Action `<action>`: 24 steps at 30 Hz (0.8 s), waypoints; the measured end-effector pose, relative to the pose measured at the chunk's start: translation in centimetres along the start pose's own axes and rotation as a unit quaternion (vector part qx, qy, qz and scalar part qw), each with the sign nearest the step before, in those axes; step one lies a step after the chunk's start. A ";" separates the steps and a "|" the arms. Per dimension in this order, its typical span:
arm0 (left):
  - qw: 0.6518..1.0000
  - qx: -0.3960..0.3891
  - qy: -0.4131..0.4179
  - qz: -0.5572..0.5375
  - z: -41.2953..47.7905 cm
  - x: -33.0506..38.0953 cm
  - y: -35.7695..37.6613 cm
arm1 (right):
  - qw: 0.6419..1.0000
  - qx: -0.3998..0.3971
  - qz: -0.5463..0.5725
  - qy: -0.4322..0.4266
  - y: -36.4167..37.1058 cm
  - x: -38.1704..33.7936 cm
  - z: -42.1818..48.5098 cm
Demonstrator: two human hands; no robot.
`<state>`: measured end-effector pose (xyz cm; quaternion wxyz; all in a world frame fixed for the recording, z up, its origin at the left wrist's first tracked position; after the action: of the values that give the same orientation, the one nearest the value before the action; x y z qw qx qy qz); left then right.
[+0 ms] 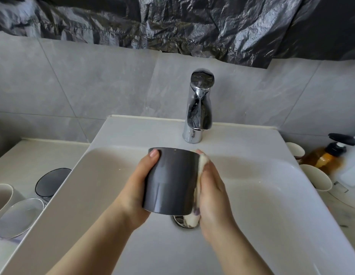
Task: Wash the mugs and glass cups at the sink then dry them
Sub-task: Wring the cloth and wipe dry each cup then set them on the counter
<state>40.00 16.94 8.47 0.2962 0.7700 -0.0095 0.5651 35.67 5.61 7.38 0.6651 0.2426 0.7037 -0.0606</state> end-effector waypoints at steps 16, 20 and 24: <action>0.965 0.074 0.016 0.251 0.0 1.8 -1.6 | 0.889 -0.047 -0.437 -0.130 -0.5 -0.5 -0.3; 0.971 0.068 0.055 0.223 -0.1 2.3 -1.4 | 0.961 0.060 -0.264 -0.065 -1.1 -0.4 -0.5; 0.975 0.115 0.122 0.143 -0.6 1.4 -0.6 | 0.987 0.117 0.001 0.110 -0.6 1.0 -0.8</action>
<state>40.17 18.19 9.59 0.1209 0.7145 -0.0180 0.6889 34.71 5.65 6.34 0.5507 0.3241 0.7606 -0.1148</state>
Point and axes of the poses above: each hand's wrist, its own z-axis towards the middle knuckle, its own y-axis out of the palm, x = y × z, the point moved 6 cm from there along z, towards the middle knuckle, and after that the axes turned 1 degree about z, right-handed, at the moved point
